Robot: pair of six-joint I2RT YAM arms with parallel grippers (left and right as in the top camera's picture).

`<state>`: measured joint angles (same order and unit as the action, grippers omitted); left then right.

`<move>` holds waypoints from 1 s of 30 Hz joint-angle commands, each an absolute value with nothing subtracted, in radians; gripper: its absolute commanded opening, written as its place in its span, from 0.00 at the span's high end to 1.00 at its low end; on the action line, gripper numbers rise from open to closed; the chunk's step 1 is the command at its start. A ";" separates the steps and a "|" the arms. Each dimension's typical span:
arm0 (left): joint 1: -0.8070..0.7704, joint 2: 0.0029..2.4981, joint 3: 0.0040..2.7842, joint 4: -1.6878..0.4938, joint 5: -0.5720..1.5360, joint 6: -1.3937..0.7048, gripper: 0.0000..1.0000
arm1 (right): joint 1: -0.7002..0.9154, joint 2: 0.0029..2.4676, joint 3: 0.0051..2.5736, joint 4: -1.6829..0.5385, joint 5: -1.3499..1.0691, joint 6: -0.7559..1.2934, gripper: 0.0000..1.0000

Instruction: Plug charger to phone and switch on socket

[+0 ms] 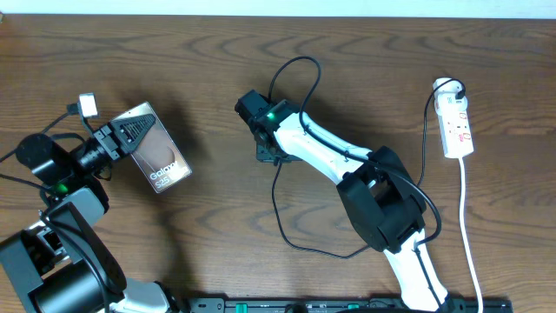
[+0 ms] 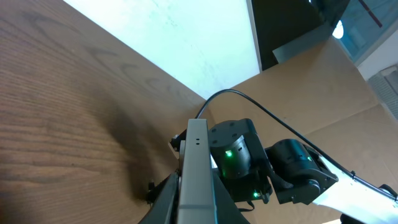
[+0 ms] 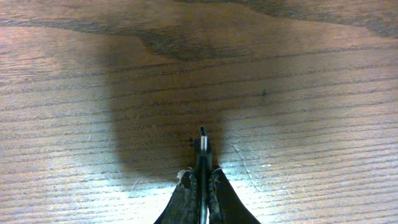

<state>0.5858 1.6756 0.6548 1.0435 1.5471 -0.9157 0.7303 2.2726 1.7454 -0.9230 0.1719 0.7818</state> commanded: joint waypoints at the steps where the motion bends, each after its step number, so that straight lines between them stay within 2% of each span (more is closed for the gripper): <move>1: 0.590 1.666 0.651 1.049 1.571 -0.909 0.92 | 0.727 2.282 1.738 -0.928 0.207 0.808 0.96; 15: 0.590 1.666 0.651 1.049 1.571 -0.909 0.93 | 0.727 2.282 1.738 -0.928 0.207 0.808 0.95; 18: 0.590 1.666 0.651 1.049 1.571 -0.910 0.93 | 0.727 2.282 1.738 -0.928 0.202 0.808 0.91; 22: 0.590 1.666 0.651 1.049 1.571 -0.910 0.93 | 0.727 2.282 1.738 -0.928 0.200 0.808 0.81; 30: 0.590 1.666 0.651 1.049 1.571 -0.910 0.93 | 0.727 2.282 1.738 -0.928 0.195 0.808 0.78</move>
<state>0.5858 1.6756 0.6548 1.0439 1.5471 -0.9154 0.7284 2.2726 1.7454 -0.9272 0.1825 0.8005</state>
